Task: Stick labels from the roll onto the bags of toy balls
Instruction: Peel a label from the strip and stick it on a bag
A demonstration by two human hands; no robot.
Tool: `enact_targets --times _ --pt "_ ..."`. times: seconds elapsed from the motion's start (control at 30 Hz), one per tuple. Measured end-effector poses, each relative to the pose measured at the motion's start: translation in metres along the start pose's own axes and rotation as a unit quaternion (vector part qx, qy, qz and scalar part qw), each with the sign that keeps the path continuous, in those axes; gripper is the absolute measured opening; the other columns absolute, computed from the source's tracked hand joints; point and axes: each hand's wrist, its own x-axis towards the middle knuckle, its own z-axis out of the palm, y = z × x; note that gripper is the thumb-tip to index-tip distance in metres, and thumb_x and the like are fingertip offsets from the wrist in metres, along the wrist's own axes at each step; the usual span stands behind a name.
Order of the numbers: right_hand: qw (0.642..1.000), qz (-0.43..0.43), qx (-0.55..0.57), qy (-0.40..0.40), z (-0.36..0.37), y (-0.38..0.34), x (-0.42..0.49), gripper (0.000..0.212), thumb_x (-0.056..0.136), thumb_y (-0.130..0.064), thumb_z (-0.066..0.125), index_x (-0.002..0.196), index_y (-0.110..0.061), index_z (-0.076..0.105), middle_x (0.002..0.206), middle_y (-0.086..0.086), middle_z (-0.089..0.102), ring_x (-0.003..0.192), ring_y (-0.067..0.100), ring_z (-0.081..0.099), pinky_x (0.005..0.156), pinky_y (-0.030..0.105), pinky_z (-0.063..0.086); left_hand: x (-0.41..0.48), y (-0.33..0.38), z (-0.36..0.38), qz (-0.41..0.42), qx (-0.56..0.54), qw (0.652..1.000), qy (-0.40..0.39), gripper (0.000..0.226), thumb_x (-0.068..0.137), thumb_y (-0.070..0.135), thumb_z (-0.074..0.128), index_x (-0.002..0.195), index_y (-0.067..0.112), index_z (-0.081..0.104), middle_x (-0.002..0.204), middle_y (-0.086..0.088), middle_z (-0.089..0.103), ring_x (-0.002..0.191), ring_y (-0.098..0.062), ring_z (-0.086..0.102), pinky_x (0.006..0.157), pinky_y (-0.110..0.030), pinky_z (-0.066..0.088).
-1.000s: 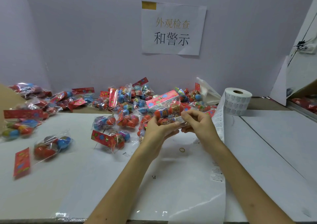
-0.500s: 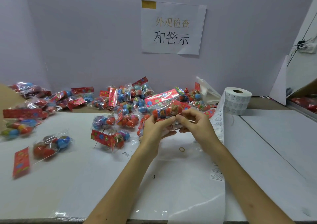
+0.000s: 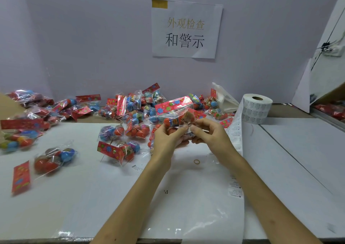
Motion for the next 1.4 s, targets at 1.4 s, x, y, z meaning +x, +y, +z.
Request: enact_targets --times 1.4 --pt "0.999 -0.008 -0.022 0.026 -0.0017 0.003 0.001 0.012 0.097 -0.011 0.067 0.087 -0.018 0.07 0.07 -0.004 0.071 0.063 0.015 0.067 0.065 0.032 0.059 0.0025 -0.0012 -0.0034 -0.046 -0.039 0.997 -0.055 0.037 0.087 0.01 0.079 0.122 0.006 0.065 0.107 -0.015 0.077 0.095 -0.03 0.076 0.08 -0.038 0.063"
